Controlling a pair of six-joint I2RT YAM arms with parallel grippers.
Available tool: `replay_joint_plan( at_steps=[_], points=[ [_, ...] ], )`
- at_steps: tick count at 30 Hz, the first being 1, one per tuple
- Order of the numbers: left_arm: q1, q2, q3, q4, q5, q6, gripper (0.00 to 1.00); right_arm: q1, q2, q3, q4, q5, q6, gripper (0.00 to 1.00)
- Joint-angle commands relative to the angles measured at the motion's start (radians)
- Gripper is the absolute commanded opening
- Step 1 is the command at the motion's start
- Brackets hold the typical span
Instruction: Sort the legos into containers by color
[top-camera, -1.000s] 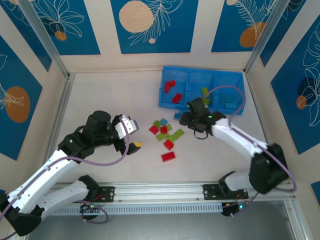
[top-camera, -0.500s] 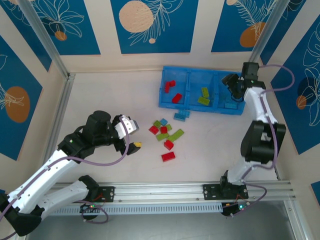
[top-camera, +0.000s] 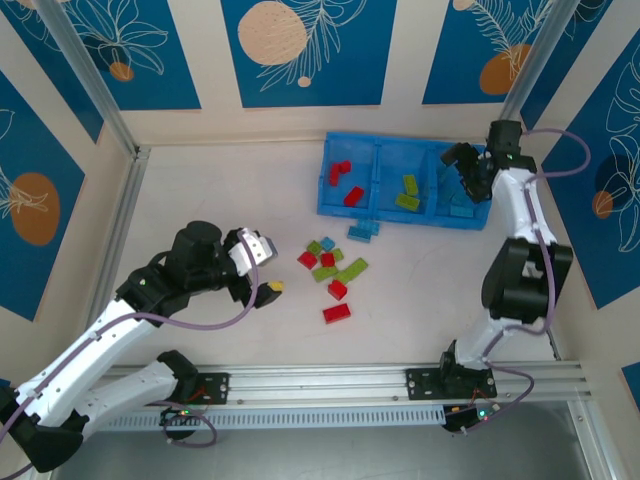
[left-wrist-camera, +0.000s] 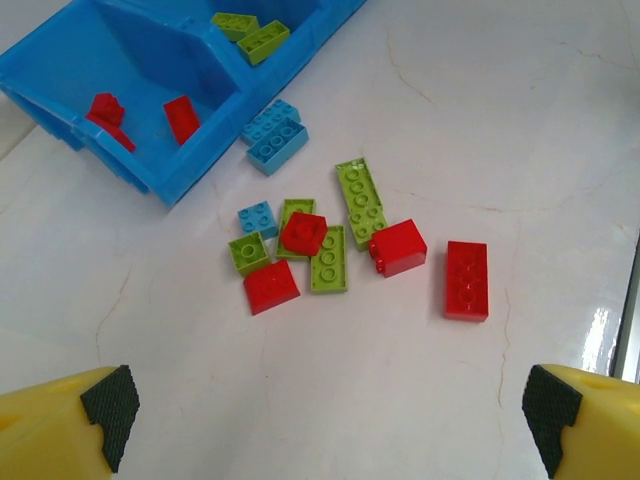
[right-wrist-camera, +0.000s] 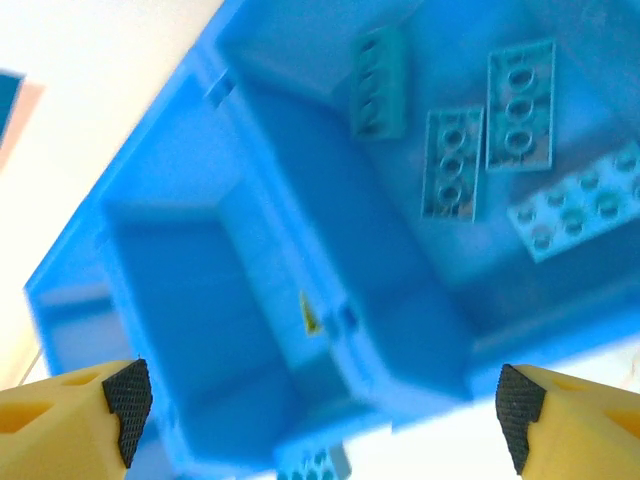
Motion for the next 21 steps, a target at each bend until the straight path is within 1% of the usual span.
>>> replay_joint_plan(
  at_steps=[1,3,5,7,10,13,14,15,16,18,20,21],
  points=[
    [0.018,0.008,0.006,0.047,-0.029,-0.093,1.00,0.069,-0.224,-0.155,0.013,-0.075,-0.015,0.92],
    [0.020,0.025,0.035,0.047,-0.040,-0.161,1.00,0.129,-0.358,-0.264,0.029,-0.077,-0.025,0.92],
    [0.020,0.055,0.057,0.061,-0.048,-0.260,1.00,0.218,-0.478,-0.351,0.028,-0.089,-0.060,0.92],
    [0.018,0.109,0.078,0.070,-0.073,-0.390,1.00,0.347,-0.575,-0.397,-0.017,-0.080,-0.101,0.91],
    [0.021,0.218,0.108,0.072,-0.105,-0.570,1.00,0.550,-0.654,-0.435,-0.090,-0.044,-0.103,0.91],
    [0.020,0.337,0.122,0.110,-0.123,-0.726,1.00,0.707,-0.666,-0.452,-0.136,-0.018,-0.066,0.91],
    [0.020,0.376,0.137,0.112,-0.127,-0.776,0.99,0.740,-0.661,-0.451,-0.146,-0.008,-0.054,0.91],
    [0.018,0.424,0.156,0.107,-0.125,-0.832,0.95,0.781,-0.655,-0.447,-0.156,0.010,-0.042,0.91],
    [0.018,0.479,0.183,0.093,-0.124,-0.901,0.90,0.811,-0.644,-0.442,-0.165,0.033,-0.038,0.91],
    [0.004,0.578,0.232,0.063,-0.134,-0.996,0.80,0.848,-0.634,-0.435,-0.187,0.086,-0.036,0.91],
    [-0.029,0.659,0.278,0.050,-0.158,-1.026,0.76,0.855,-0.630,-0.435,-0.207,0.131,-0.026,0.91],
    [-0.051,0.695,0.301,0.039,-0.192,-1.037,0.74,0.855,-0.633,-0.442,-0.210,0.149,-0.018,0.91]
  ],
)
